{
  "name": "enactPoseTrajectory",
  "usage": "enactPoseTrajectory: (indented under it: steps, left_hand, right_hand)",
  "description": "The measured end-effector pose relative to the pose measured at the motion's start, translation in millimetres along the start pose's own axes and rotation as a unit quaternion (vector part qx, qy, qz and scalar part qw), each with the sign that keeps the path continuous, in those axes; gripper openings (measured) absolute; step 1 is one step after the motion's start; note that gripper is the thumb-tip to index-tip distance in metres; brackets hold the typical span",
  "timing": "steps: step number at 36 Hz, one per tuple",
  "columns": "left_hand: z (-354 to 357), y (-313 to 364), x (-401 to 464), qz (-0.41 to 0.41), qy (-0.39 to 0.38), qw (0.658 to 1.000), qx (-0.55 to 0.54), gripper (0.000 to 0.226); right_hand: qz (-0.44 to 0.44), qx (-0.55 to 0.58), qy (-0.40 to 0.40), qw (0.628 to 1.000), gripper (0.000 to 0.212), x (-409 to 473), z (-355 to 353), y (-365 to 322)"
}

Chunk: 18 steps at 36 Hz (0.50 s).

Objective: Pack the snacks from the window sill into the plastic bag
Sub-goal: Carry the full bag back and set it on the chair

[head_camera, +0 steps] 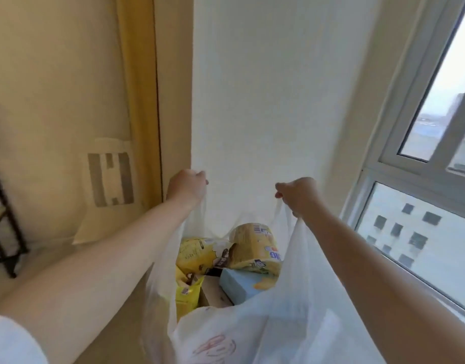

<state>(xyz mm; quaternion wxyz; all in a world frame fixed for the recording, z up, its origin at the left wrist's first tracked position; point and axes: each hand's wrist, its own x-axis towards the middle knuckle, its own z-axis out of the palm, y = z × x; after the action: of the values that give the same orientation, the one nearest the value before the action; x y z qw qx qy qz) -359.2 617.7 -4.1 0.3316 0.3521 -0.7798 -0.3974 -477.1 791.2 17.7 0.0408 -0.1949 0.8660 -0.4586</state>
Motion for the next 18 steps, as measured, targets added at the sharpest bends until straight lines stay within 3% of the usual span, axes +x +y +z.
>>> enactPoseTrajectory:
  steps: [5,11,18]
  left_hand:
    - [-60,-38,-3,-0.039,0.098,0.994,0.013,0.032]
    - [-124,-85,4,-0.094,0.163,0.982,0.018,0.040]
    - [-193,-159,20,-0.179,0.195,0.962,-0.067,0.036]
  right_hand:
    - [0.001,0.075,-0.117,0.990,0.024,-11,59,-37]
    - [0.088,0.284,-0.190,0.936,0.029,-20,132,-65]
    - [0.057,0.246,-0.264,0.931,0.032,-39,226,-109]
